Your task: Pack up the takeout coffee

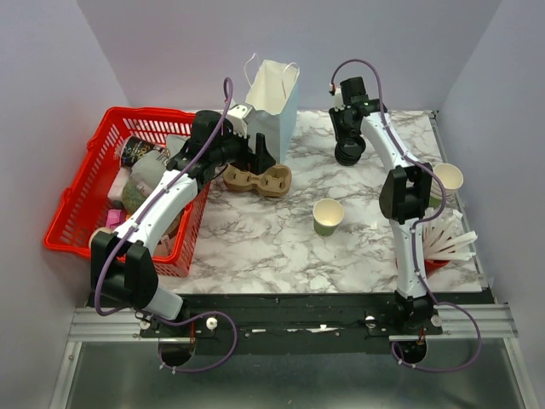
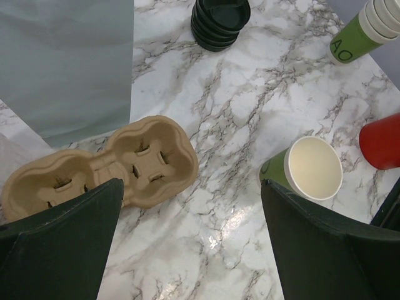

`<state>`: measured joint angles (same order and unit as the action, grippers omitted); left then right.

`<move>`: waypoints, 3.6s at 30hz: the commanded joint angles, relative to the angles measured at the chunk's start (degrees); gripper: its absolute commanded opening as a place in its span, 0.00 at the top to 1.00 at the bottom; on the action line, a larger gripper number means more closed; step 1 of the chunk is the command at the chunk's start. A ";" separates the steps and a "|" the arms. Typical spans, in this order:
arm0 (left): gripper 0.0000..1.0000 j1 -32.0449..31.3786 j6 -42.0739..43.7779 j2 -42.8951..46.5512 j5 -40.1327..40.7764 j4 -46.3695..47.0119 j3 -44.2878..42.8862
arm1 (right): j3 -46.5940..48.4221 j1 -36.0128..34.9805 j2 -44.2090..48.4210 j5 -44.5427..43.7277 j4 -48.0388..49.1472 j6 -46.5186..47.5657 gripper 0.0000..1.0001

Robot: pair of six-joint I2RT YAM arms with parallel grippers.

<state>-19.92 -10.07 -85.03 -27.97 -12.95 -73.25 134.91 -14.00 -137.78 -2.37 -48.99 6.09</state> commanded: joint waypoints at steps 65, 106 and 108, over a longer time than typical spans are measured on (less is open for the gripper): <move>0.01 0.24 -0.92 -1.63 0.19 0.65 -0.40 | 0.27 1.26 0.14 1.31 0.56 -0.73 0.71; 0.01 0.32 -0.92 -1.98 -0.33 1.26 -0.84 | -2.55 0.99 9.43 -4.49 0.04 4.11 0.99; 0.01 0.24 -0.66 -1.98 -0.51 1.26 -1.01 | -3.07 0.99 11.82 -1.77 0.04 3.85 0.99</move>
<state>-19.92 -10.79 -86.39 -27.99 -12.91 -73.25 131.94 -13.02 -134.67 -7.64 -49.41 9.67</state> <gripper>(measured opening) 0.988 0.013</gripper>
